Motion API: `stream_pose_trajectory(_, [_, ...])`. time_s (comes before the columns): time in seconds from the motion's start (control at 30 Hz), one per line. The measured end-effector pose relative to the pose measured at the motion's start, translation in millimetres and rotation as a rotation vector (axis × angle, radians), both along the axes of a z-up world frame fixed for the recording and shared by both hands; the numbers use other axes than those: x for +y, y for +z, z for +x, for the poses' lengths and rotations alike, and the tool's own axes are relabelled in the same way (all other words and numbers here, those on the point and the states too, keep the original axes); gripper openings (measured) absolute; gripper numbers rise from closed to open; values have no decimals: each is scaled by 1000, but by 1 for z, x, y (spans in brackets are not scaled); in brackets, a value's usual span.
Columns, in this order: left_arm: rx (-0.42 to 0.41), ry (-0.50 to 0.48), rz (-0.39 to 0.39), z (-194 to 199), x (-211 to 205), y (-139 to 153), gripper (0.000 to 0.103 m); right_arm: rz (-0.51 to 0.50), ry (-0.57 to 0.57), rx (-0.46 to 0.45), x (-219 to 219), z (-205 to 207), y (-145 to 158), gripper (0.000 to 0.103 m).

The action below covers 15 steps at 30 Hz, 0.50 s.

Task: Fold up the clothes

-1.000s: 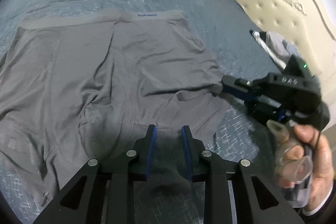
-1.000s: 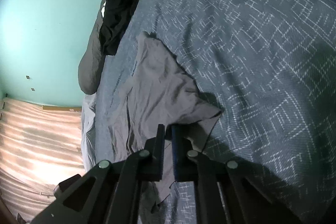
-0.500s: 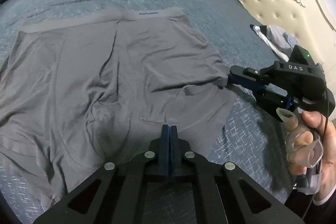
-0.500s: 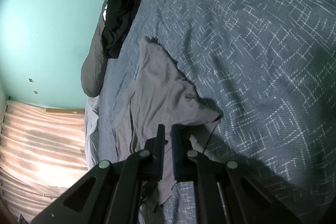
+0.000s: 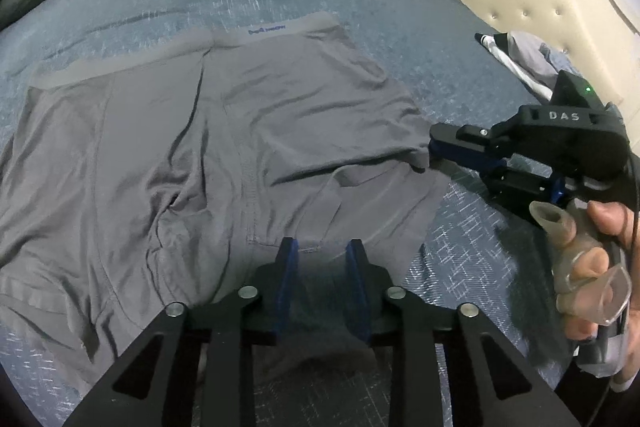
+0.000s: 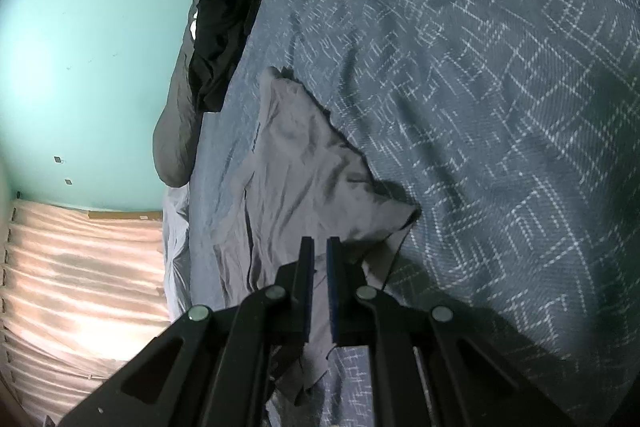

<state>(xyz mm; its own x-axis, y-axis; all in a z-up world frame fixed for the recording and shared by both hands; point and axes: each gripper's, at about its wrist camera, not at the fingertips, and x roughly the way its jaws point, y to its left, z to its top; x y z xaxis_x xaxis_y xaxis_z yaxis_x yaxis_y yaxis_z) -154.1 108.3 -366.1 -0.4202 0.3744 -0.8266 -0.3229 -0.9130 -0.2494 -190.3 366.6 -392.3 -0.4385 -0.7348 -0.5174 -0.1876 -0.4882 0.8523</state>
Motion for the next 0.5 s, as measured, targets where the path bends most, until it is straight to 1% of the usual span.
stream_pose_trajectory(0.17, [3,8,6,-2,-2,-3,28,1,4,11,0,0,4,7])
stream_pose_trajectory(0.3, [1,19,15,-4,-8,-2,11,-1,4,7,0,0,3,7])
stream_pose_trajectory(0.37, [-7,25,33,-5,-13,-2,6,-1,4,5,0,-1,3,7])
stream_pose_trajectory(0.4, [-4,25,29,-4,-14,-2,3,0,4,5,-1,-1,2,7])
stream_pose_trajectory(0.5, [6,26,33,-4,-16,0,3,1,6,5,-4,-1,2,7])
